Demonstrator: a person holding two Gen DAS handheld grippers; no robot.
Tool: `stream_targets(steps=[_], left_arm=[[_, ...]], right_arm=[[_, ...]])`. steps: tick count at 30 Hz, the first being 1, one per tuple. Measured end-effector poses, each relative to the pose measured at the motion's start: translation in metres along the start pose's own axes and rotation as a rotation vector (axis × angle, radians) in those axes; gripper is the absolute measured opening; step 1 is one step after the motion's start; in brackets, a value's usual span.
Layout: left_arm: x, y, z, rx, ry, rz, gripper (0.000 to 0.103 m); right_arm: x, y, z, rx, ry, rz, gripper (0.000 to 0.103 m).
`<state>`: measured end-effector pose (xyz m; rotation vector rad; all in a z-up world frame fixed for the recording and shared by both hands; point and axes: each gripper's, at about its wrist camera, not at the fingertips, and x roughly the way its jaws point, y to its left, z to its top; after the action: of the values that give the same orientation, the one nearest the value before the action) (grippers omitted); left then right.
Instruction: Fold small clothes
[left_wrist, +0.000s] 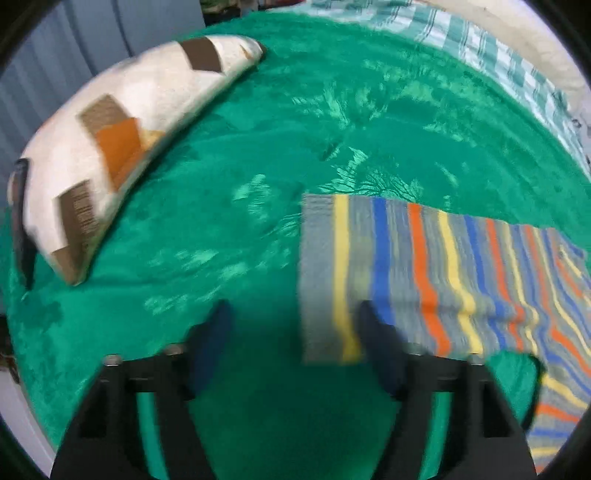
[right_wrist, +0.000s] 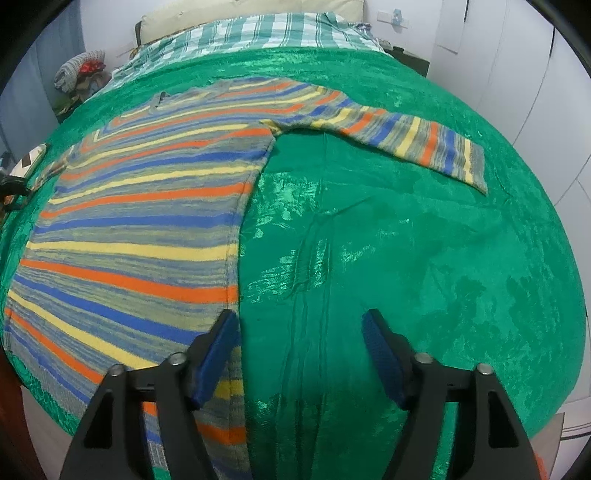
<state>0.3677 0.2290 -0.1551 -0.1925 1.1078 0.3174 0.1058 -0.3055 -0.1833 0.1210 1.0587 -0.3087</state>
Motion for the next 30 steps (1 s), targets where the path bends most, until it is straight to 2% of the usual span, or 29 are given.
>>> stream_targets(steps=[3,6,9,10,11,14,15,17,19,20,22,24,28,29,30], left_arm=[[-0.033,0.002,-0.028,0.059,-0.02,-0.07,0.073],[-0.072,-0.019,-0.068,0.174,-0.046,-0.165,0.072],[-0.111,-0.067,-0.117,0.342,-0.078,-0.308,0.072],[-0.118,-0.078,-0.129,0.381,-0.079,-0.341,0.073],[-0.126,-0.103,-0.15,0.463,-0.07,-0.399,0.074],[-0.121,-0.148,-0.198,0.618,-0.022,-0.455,0.074],[-0.114,-0.155,-0.209,0.642,0.02,-0.459,0.071],[-0.094,-0.157,-0.236,0.671,0.145,-0.432,0.06],[-0.093,-0.144,-0.256,0.691,0.151,-0.395,0.061],[-0.098,-0.134,-0.268,0.719,0.162,-0.374,0.062],[-0.102,-0.124,-0.282,0.744,0.193,-0.351,0.062],[-0.105,-0.114,-0.292,0.771,0.22,-0.332,0.062],[-0.124,-0.11,-0.288,0.778,0.205,-0.339,0.062],[-0.133,-0.111,-0.281,0.758,0.182,-0.365,0.067],[-0.139,-0.111,-0.274,0.74,0.161,-0.38,0.076]], right_arm=[[-0.003,-0.005,0.002,0.026,0.001,0.023,0.077],[-0.015,-0.014,0.007,0.07,-0.03,0.051,0.077],[-0.026,-0.012,0.021,0.066,-0.05,0.097,0.077],[-0.03,-0.006,0.028,0.039,-0.05,0.13,0.077],[-0.032,0.001,0.034,0.012,-0.051,0.161,0.076],[-0.036,0.035,0.045,-0.107,-0.023,0.287,0.076],[-0.03,0.05,0.044,-0.161,0.029,0.34,0.075],[-0.014,0.074,0.03,-0.257,0.149,0.367,0.071],[0.005,0.088,0.002,-0.343,0.315,0.315,0.07],[0.011,0.091,-0.018,-0.39,0.382,0.251,0.071],[0.006,0.091,-0.037,-0.417,0.391,0.199,0.071],[0.005,0.089,-0.043,-0.388,0.436,0.178,0.071],[-0.009,0.087,-0.031,-0.316,0.425,0.184,0.071],[-0.018,0.087,-0.023,-0.288,0.39,0.193,0.071],[-0.027,0.086,-0.015,-0.263,0.342,0.204,0.071]])
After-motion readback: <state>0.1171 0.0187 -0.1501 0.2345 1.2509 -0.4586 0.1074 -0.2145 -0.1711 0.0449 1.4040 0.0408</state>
